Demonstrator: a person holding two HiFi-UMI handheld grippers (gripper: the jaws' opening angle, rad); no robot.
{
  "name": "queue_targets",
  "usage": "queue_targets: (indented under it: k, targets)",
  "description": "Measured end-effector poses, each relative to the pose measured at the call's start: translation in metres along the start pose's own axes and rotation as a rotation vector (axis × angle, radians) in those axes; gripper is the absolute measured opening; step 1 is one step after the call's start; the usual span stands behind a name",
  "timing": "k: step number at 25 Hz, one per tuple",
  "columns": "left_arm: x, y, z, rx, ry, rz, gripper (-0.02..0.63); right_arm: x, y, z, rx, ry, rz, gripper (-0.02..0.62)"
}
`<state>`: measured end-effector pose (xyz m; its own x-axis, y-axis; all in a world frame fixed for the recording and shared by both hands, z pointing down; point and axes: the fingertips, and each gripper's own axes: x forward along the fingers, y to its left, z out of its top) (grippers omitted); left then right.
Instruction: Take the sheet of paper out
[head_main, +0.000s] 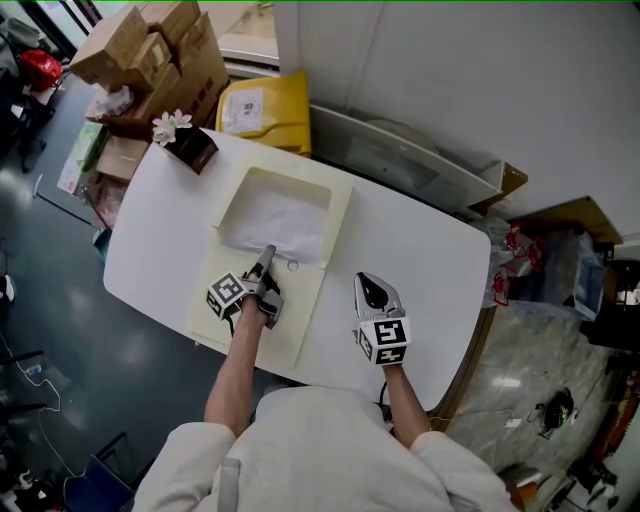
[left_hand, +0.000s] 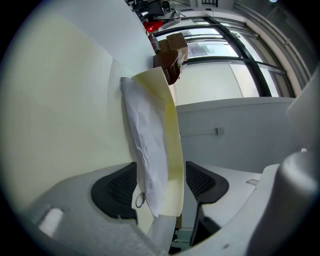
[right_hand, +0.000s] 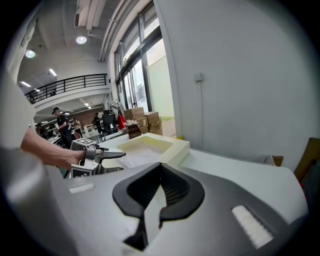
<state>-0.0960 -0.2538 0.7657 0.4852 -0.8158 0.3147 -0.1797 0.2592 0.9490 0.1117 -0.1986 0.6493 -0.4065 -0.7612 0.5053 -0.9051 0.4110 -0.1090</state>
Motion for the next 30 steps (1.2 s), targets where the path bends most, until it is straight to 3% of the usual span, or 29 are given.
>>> queue_targets:
  k: [16,21,28,30]
  targets:
    - [0.034,-0.004,0.004,0.007,0.008,0.013,0.28,-0.001,-0.011,-0.005,0.015,0.012,-0.025,0.002]
    - [0.04,0.001,0.004,0.018,0.011,0.034,0.191,-0.004,-0.015,-0.007,0.016,0.015,-0.037,0.002]
    - [0.046,0.01,0.006,0.028,-0.001,0.069,0.017,-0.008,-0.022,-0.01,0.021,0.024,-0.057,0.002]
    - [0.049,0.01,0.006,0.029,0.001,0.064,0.009,-0.009,-0.024,-0.011,0.022,0.027,-0.06,0.002]
